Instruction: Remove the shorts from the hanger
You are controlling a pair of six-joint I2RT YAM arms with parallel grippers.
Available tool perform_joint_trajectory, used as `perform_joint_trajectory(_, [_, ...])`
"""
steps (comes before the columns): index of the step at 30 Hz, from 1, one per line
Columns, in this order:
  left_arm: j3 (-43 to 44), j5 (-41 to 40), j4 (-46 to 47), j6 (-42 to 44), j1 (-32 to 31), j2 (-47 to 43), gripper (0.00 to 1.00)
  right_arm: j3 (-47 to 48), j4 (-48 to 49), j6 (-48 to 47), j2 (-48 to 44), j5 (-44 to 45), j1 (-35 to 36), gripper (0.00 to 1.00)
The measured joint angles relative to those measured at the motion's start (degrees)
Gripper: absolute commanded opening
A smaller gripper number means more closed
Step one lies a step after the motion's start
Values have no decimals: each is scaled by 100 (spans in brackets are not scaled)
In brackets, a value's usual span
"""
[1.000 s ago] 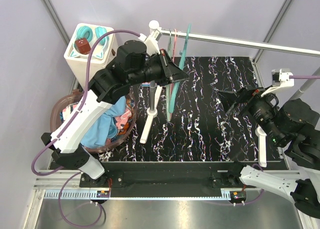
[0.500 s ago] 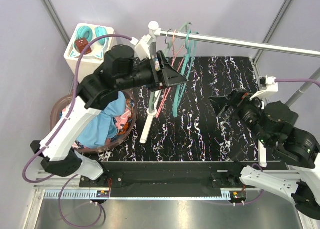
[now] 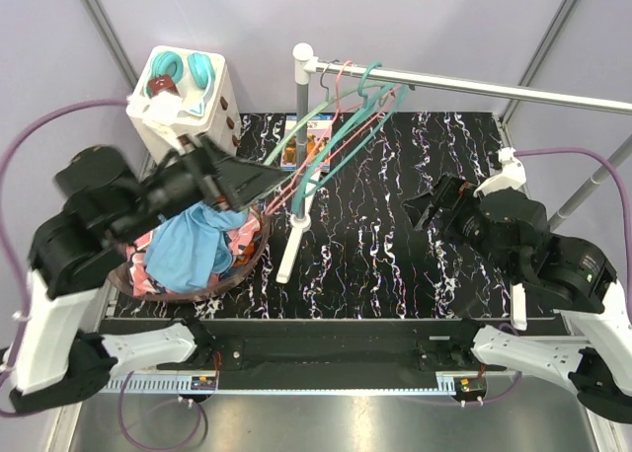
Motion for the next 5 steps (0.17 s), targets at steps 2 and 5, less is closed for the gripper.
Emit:
perform_joint_trajectory(2, [-350,-562,-33,92,11,-481,93,212,-267,98,87,111,0,100])
perform_joint_trajectory(5, [-833,-1261,-144,175,11,-1058,94,310,-516,201,39,293,0,100])
